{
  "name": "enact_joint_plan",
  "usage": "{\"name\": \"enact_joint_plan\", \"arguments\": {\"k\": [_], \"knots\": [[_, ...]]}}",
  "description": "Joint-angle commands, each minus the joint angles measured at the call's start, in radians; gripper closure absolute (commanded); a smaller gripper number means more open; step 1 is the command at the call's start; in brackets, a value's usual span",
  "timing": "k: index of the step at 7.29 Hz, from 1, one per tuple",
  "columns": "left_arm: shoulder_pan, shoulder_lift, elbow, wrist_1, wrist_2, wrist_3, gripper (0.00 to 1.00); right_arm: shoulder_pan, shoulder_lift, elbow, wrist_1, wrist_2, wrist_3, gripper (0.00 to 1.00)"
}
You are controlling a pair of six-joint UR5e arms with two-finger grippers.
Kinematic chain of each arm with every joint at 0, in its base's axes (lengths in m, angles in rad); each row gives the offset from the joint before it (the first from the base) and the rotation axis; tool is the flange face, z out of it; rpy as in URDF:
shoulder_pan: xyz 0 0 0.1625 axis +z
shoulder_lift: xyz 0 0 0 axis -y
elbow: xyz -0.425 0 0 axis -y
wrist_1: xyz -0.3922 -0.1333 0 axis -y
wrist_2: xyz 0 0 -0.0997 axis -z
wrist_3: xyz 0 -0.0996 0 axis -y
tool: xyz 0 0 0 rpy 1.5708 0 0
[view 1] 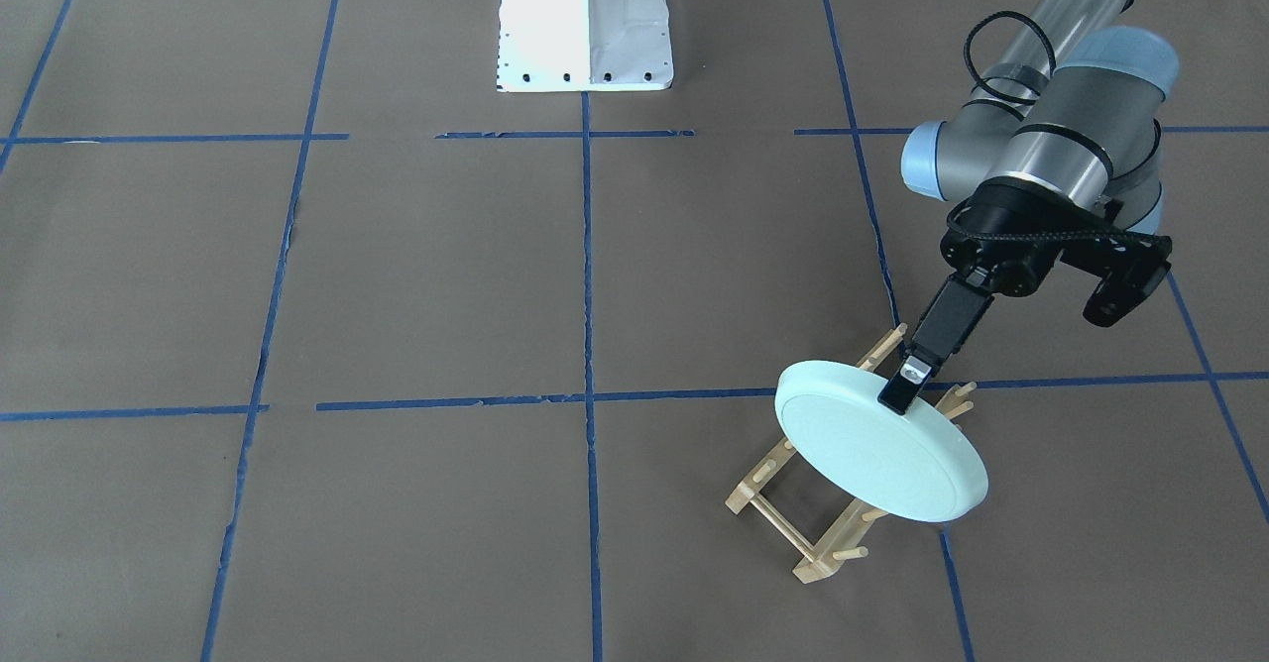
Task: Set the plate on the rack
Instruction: 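Lift the plate with the left gripper and tilt it upright above the rack, then lower the upright plate into the wooden rack slots with the left gripper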
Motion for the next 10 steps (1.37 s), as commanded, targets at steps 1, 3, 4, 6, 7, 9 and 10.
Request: {"name": "enact_joint_plan", "arguments": {"k": [1, 3, 4, 6, 7, 9, 10], "knots": [[-0.001, -0.012, 0.022, -0.001, 0.0, 0.007, 1.0, 0.0, 0.0, -0.001, 0.0, 0.0, 0.0, 0.0], [-0.001, -0.032, 0.048, 0.001, 0.0, 0.03, 1.0, 0.0, 0.0, 0.0, 0.0, 0.0, 0.0, 0.0], [-0.003, -0.047, 0.048, 0.001, 0.0, 0.064, 1.0, 0.0, 0.0, -0.001, 0.0, 0.0, 0.0, 0.0], [-0.004, -0.064, 0.039, 0.002, -0.001, 0.067, 1.0, 0.0, 0.0, 0.0, 0.0, 0.0, 0.0, 0.0], [-0.004, -0.063, 0.039, 0.004, 0.0, 0.069, 1.0, 0.0, 0.0, 0.0, 0.0, 0.0, 0.0, 0.0], [0.0, -0.059, 0.053, 0.005, -0.002, 0.087, 1.0, 0.0, 0.0, 0.0, 0.0, 0.0, 0.0, 0.0], [0.005, -0.059, 0.062, 0.004, -0.003, 0.087, 1.0, 0.0, 0.0, 0.0, 0.0, 0.0, 0.0, 0.0]]}}
